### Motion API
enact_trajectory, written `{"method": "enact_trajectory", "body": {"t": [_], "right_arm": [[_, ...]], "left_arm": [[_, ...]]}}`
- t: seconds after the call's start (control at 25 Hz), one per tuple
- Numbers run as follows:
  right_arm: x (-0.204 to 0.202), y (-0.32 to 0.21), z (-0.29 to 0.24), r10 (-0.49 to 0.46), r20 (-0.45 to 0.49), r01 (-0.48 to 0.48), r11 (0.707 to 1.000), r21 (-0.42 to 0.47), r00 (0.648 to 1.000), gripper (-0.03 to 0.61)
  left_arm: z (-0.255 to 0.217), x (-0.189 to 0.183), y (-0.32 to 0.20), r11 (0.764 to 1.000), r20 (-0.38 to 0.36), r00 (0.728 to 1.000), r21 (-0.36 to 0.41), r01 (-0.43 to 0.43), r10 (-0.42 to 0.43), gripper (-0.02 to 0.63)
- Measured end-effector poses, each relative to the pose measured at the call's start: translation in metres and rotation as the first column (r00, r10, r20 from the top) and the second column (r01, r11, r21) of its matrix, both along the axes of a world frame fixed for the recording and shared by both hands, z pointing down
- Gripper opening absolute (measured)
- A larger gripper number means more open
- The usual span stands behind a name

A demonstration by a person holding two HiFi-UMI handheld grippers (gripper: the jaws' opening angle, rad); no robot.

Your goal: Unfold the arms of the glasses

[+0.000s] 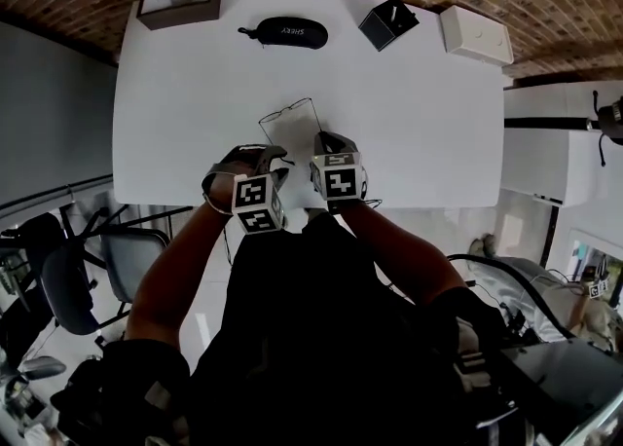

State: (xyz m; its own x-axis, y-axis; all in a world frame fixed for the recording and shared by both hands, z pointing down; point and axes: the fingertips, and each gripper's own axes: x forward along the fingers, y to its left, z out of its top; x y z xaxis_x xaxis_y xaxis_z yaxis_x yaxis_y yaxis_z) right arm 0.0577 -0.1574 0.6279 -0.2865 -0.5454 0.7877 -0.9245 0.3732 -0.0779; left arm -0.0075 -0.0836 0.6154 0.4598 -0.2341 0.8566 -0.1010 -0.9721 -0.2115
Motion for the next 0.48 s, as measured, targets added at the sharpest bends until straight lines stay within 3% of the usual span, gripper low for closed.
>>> {"method": "enact_trajectory", "body": {"t": [0.16,0.36,0.48], "right_arm": [[-0.003,0.001,0.000,0.020,0.014,-0.020,1.000,-0.013,1.000,0.017],[-0.004,0.005,0.004,0.013,0.014,-0.013,0.999,-0.031,1.000,0.017],[-0.004,0.006,0.006,0.013,0.018,-0.012,0.999,-0.033,1.000,0.017]], "left_arm": [[0.004,0.006,0.003,0.971,-0.077,0.970,-0.082,0.223,-0.229,0.118],[0.018,0.016,0.011,0.888,-0.122,0.896,-0.246,0.389,-0.426,0.086],[0.023,0.020,0.009,0.838,-0.134,0.846,-0.287,0.465,-0.515,0.084]]}}
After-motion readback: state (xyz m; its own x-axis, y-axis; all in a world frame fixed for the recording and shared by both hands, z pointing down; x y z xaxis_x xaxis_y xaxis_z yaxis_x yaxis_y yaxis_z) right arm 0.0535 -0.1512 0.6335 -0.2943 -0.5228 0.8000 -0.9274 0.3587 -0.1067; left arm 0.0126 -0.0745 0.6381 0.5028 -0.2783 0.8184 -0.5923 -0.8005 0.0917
